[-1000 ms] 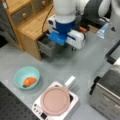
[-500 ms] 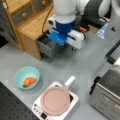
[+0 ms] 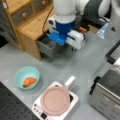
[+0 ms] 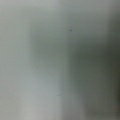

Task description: Open the drawer. Pick up the carrot. Put the carrots in the drawer.

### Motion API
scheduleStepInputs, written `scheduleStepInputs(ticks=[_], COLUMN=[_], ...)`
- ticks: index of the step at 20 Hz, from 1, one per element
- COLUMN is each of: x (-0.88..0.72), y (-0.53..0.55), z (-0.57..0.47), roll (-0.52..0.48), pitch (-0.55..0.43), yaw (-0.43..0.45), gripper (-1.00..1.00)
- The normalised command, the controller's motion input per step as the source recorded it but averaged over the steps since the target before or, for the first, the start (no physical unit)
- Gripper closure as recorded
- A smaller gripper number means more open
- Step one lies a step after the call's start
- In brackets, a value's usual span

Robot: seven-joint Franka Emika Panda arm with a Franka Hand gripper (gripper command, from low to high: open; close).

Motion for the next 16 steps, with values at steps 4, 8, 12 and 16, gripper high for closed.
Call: scheduleStepInputs(ticks=[4,8,12,16], x=[-0.01,-0.02,-0.01,0.0], y=[0.22,0.26,0.28,0.31], z=[-0.06,-0.06,-0.05,-0.05], roll=[0.111,0.103,0.097,0.094], pitch=[-0.03,-0.027,-0.026,-0.03], yaw=[-0.197,-0.195,-0.196,-0.196], gripper=[-1.0,-1.0,-1.0,-1.0])
